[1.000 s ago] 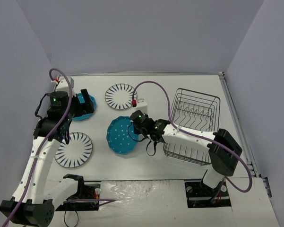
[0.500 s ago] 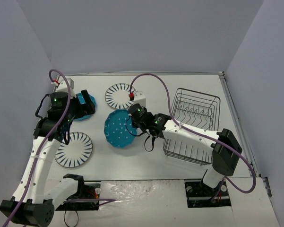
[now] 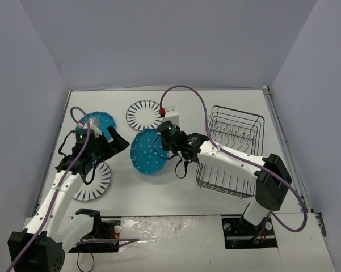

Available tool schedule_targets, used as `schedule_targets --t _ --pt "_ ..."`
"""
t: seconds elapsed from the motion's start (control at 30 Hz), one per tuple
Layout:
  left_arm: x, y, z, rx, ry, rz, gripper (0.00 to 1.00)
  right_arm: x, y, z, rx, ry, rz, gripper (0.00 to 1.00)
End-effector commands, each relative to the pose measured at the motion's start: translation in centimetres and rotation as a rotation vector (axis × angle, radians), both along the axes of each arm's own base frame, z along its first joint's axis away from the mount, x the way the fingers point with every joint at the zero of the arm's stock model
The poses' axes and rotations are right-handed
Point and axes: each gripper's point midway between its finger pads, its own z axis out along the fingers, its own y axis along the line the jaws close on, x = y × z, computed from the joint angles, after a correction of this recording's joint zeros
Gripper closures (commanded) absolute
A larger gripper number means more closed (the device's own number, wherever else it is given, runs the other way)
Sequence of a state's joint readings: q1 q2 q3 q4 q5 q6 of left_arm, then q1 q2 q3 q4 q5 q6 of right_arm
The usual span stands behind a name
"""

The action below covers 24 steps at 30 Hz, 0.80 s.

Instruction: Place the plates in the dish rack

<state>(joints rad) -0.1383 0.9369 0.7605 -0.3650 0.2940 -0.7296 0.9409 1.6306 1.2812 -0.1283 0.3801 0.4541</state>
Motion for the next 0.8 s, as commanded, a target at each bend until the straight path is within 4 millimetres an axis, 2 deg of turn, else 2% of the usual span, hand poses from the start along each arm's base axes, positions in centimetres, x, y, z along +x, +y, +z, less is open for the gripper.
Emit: schedule_targets --t 0.0,0.23,0.37,0.57,0.63,0.77 --pt "1.4 -2.0 3.6 -0.160 -0.137 -0.016 0.03 1.9 1.2 10.9 0.287 -0.194 -0.050 1.00" --pt "0.9 -2.6 0.0 -0.243 -0.112 0.005 0.03 2.2 0.4 11.4 0.300 -0.194 -0.056 1.00" --pt "1.1 -3.0 -1.1 -0.286 -0.116 0.004 0.03 2.4 0.0 11.7 0.306 -0.196 -0.061 1.00" --pt "1.5 -3.6 -1.5 -0.358 -0.174 -0.002 0.03 2.4 -0.3 11.8 0.319 -0.191 -0.062 1.00" --pt "1.8 -4.0 -1.1 -0.393 -0.207 -0.014 0.03 2.4 -0.5 11.9 0.325 -0.189 -0.064 1.00" --pt "2.3 -4.4 -1.8 -0.427 -0.221 -0.021 0.03 2.5 -0.8 12.2 0.338 -0.190 -0.067 1.00"
